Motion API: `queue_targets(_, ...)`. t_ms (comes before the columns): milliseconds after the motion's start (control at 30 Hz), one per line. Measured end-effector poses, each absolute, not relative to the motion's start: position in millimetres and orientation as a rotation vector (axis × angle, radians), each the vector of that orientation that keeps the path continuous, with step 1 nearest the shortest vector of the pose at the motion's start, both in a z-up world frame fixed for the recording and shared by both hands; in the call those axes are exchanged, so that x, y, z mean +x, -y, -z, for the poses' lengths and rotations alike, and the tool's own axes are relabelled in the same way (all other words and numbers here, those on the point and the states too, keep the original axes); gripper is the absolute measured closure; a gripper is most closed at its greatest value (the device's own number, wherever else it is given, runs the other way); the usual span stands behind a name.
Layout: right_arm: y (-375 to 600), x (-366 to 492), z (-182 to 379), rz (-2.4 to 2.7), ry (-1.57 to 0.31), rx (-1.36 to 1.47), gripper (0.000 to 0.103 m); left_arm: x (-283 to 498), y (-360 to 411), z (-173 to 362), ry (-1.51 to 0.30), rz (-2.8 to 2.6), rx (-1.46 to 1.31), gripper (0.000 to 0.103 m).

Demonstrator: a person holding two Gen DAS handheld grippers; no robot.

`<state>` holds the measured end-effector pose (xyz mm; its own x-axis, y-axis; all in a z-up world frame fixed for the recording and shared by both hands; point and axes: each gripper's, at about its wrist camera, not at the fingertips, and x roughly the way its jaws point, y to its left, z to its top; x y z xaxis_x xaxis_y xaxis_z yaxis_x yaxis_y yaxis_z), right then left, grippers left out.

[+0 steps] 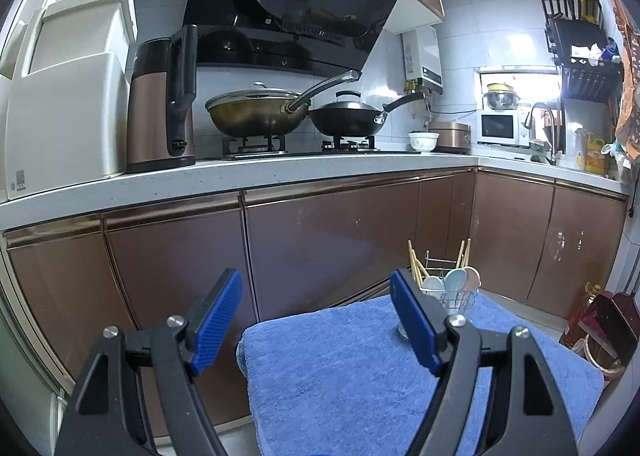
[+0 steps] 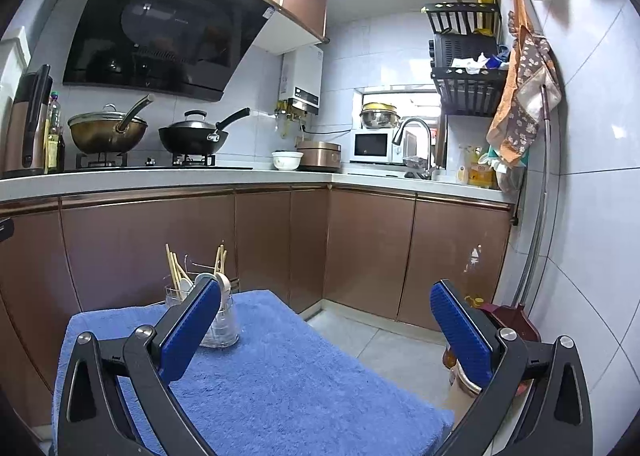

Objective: Organize utensils

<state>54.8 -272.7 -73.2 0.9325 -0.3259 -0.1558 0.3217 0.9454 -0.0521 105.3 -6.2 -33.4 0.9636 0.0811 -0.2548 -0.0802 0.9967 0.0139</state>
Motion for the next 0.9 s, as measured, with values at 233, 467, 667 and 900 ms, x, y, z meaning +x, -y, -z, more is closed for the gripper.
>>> queue_targets(233, 278.8, 67.8, 74.9, 0.324, -0.164, -0.029, 0.000, 122.9, 13.8, 36.7, -0.263, -0.083, 0.006, 0.028)
queue_targets(467, 284.0, 85.6, 78.3, 0.324, -0.174, -0.033, 0.000, 139.0, 18.0, 38.4, -0.264, -0.078, -0.008, 0.028)
queue_targets(667, 282.4, 95.5, 78.5, 0.320, -0.179, -0.040, 0.000, 146.2, 20.0, 37.3, -0.250, -0.069, -0.011, 0.028)
queue_targets(900, 282.0, 95.9, 73.6, 0.336, -0.184, -0.048, 0.000, 146.3, 27.5, 32.9, -0.235, -0.017, -0.016, 0.028)
